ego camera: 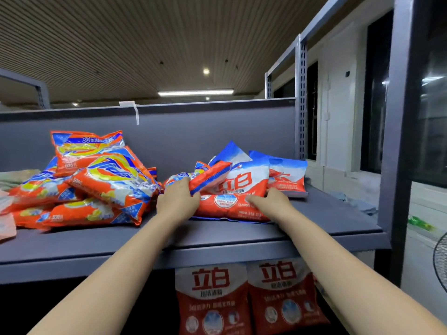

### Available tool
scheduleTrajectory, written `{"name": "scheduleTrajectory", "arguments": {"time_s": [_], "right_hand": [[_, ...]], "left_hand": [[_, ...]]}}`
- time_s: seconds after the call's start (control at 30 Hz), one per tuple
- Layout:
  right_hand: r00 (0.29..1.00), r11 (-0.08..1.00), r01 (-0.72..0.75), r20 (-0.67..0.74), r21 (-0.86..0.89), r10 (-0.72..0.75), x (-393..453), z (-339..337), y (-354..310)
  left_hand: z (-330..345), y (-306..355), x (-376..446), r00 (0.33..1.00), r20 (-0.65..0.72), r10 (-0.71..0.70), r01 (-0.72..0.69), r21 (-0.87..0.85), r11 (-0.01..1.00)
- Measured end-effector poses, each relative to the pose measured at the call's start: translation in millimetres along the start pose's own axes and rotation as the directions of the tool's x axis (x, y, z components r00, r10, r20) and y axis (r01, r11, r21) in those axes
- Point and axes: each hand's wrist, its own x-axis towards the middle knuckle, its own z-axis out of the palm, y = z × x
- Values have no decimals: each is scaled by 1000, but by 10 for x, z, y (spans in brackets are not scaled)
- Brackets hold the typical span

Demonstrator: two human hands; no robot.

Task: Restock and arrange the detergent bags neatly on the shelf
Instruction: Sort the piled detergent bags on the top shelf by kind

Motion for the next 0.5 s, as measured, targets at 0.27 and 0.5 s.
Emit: {"name": "scheduleTrajectory", "arguments": {"time_s": [0.27,0.5], "right_hand": [[997,954,-72,31,290,65,167,141,75],[999,955,-27,27,295,20,176,92,73]], "left_hand": [[157,-31,295,998,-40,56,-53,82,995],[106,-128,86,986,-97,135,-139,-30,990]]}}
